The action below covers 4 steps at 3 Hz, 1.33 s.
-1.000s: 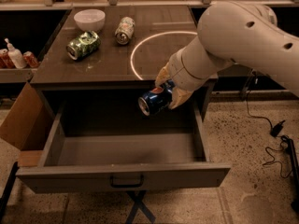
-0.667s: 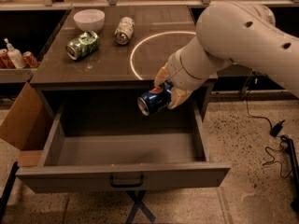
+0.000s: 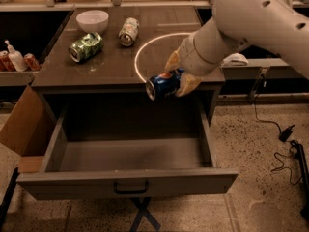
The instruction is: Pick pepsi can from top drawer and place on counter
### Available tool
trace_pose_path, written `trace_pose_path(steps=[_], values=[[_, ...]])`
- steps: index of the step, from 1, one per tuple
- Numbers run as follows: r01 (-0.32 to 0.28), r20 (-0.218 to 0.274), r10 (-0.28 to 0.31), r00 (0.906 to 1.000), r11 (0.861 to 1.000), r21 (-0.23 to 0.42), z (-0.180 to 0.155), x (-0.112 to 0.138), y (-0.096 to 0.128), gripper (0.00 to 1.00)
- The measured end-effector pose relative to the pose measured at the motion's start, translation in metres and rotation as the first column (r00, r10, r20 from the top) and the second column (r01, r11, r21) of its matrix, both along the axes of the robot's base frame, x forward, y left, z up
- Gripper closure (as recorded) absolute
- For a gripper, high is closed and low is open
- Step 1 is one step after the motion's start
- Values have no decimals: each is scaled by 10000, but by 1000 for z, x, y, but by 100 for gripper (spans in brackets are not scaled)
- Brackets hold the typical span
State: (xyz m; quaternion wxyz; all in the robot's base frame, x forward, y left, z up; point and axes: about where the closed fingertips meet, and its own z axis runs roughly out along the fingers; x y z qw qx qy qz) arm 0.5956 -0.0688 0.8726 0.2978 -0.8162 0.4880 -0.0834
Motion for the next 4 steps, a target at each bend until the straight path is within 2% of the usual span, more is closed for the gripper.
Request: trace_pose_path(steps=[1, 2, 3, 4], values=[[579, 35, -582, 9983, 9965, 610, 23, 32, -9, 100], [843, -35, -845, 9964, 9895, 1171, 34, 65, -12, 100], [862, -396, -808, 9959, 9825, 1649, 33, 98, -8, 100], [820, -837, -678, 9942, 9804, 1793, 29, 132, 0, 100]])
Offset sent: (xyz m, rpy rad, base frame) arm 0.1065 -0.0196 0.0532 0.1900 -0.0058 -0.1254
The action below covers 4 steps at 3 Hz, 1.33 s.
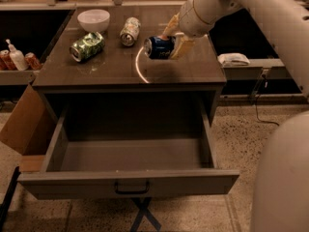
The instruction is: Pick pepsi can from top drawer and place on counter
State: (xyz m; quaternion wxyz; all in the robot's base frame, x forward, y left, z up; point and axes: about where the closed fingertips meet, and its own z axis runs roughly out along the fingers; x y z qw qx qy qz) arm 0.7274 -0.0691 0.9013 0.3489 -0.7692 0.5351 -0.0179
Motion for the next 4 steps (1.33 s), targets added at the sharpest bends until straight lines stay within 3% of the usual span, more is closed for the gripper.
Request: trace_pose_path(steps=[1, 2, 4], values=[[-9, -428, 6, 9991, 10000, -85, -3, 24, 8, 83], [63, -654, -85, 9978, 9994, -331, -5, 37, 13, 59], [77, -1037, -134, 9945, 9985, -545, -15, 48, 20, 14]])
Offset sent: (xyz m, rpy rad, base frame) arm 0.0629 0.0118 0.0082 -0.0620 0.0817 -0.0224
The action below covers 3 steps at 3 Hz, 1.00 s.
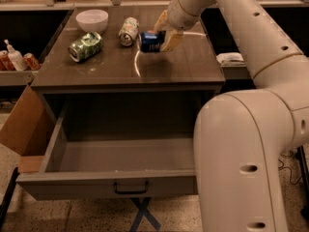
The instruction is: Pick pepsi can from top drawer and place on counter
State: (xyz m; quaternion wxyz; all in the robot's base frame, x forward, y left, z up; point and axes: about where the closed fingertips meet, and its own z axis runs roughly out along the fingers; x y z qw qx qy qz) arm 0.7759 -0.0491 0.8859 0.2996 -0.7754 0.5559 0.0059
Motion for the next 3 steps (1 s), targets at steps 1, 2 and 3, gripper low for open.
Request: trace_pose_path(steps=[1, 2, 3], values=[[-10, -164, 10, 9999, 10000, -22, -8, 3, 0, 0], [136, -205, -135, 9997, 9999, 55, -7, 2, -10, 0], [885, 106, -885, 9960, 9961, 1, 17, -12, -51, 0]])
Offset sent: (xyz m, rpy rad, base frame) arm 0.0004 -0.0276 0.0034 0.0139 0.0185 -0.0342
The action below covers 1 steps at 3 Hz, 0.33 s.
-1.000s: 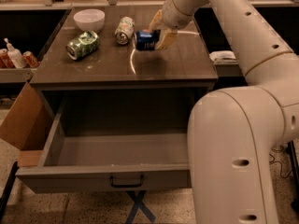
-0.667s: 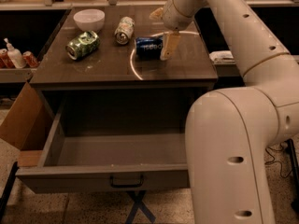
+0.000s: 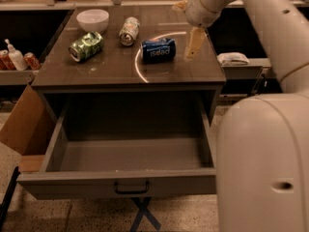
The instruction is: Pick pepsi can from top drawer and place on counter
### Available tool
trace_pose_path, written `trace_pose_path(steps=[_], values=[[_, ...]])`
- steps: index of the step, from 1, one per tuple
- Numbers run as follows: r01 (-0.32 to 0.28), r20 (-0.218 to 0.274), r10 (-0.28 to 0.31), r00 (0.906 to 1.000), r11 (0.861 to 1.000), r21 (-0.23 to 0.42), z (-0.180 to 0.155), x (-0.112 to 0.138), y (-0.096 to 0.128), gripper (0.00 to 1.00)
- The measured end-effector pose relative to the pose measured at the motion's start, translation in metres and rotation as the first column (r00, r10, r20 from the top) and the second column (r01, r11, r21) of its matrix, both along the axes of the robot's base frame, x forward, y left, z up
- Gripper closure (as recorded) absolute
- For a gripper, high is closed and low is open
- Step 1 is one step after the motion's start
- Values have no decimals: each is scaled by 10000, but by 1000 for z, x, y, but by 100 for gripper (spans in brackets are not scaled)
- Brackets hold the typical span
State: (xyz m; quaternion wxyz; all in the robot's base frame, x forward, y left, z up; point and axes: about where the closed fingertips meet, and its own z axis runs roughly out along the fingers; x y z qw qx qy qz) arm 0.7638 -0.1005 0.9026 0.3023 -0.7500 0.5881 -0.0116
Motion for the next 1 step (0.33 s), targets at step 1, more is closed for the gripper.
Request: trace_pose_path(steps=[1], values=[[596, 211, -595, 9980, 9982, -54, 19, -27, -36, 0]])
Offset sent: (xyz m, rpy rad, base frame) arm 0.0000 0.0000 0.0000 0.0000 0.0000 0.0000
